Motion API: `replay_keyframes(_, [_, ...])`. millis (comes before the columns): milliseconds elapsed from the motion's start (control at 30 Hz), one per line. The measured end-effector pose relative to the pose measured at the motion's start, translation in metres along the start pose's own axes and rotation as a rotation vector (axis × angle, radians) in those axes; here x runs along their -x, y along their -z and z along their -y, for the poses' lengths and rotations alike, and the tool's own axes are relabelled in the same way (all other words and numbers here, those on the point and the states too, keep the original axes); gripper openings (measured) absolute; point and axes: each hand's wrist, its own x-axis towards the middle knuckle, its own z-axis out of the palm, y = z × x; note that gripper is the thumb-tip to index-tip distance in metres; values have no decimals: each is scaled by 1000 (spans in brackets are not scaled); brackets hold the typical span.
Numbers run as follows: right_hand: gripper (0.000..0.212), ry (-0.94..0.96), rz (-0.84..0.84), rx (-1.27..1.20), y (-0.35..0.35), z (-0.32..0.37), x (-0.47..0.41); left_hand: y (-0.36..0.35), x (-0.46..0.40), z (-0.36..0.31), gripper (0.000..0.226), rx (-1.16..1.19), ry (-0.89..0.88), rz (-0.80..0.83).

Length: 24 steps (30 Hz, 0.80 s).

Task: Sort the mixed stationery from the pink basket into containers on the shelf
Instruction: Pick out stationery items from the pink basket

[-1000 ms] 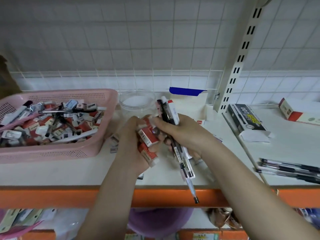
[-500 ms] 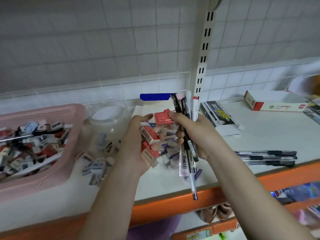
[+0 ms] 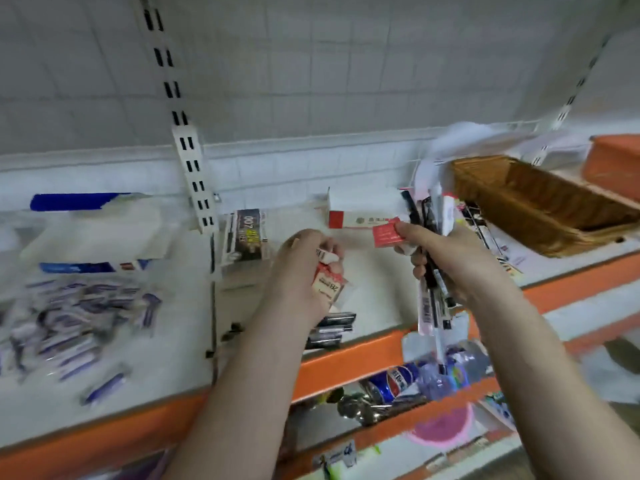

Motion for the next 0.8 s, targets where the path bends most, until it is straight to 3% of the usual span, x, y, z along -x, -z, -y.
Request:
replay_keyframes(100, [19,-10,30,189,19,-8,-27,-28,-18,22,26,143,-1,-119])
replay_keyframes(200, [31,-13,88,211,25,-12,-37,-41,-35,33,18,323,-55,-229])
replay_keyframes(300, [26,34,129,109,33,-8,-33,-46,-47,39,14,480,-83,-258])
replay_keyframes(467, [11,27,396,6,30,-11,-6,-69,-65,50,19,526,-134,-216])
replay_keyframes(567, [15,132,277,40,33,-12,-13,-74,-67,54,7,491,-154,-168])
replay_keyframes(700, [18,78,200,102,52,-10,-34,-61,-65,46,6,400,-224,-169])
replay_keyframes(800, [19,27,177,189,52,-15,-44,-47,-62,43,10,339,-182,-166])
